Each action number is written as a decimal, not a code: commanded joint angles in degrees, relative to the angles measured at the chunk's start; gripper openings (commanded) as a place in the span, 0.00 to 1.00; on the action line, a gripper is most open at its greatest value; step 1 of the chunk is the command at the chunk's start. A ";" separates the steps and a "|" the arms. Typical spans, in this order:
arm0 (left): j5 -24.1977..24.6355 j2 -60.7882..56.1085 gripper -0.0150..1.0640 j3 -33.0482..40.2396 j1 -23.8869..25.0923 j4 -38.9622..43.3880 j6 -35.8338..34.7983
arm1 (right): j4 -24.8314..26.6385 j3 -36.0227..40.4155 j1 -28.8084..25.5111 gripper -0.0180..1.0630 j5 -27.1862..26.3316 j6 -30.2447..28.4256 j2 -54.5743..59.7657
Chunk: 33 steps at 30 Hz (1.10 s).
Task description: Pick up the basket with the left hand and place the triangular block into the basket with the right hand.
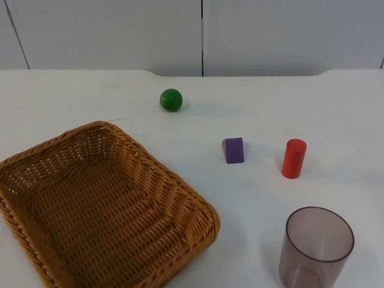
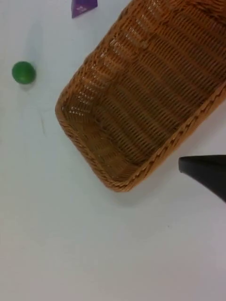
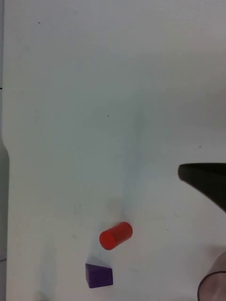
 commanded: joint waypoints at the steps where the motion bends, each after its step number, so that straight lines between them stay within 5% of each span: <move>1: -2.46 3.59 0.99 -0.48 -0.21 -1.20 -0.29 | 0.27 -0.25 -0.43 0.99 -3.01 -0.40 3.29; 23: -8.36 29.77 0.99 -0.48 -0.21 -6.11 -0.29 | 1.66 -0.25 -0.33 0.99 -6.40 -1.26 17.08; 33: -14.85 43.17 0.89 -0.48 -0.21 -15.22 -0.29 | 1.66 -0.25 -0.33 0.99 -6.78 -1.26 17.08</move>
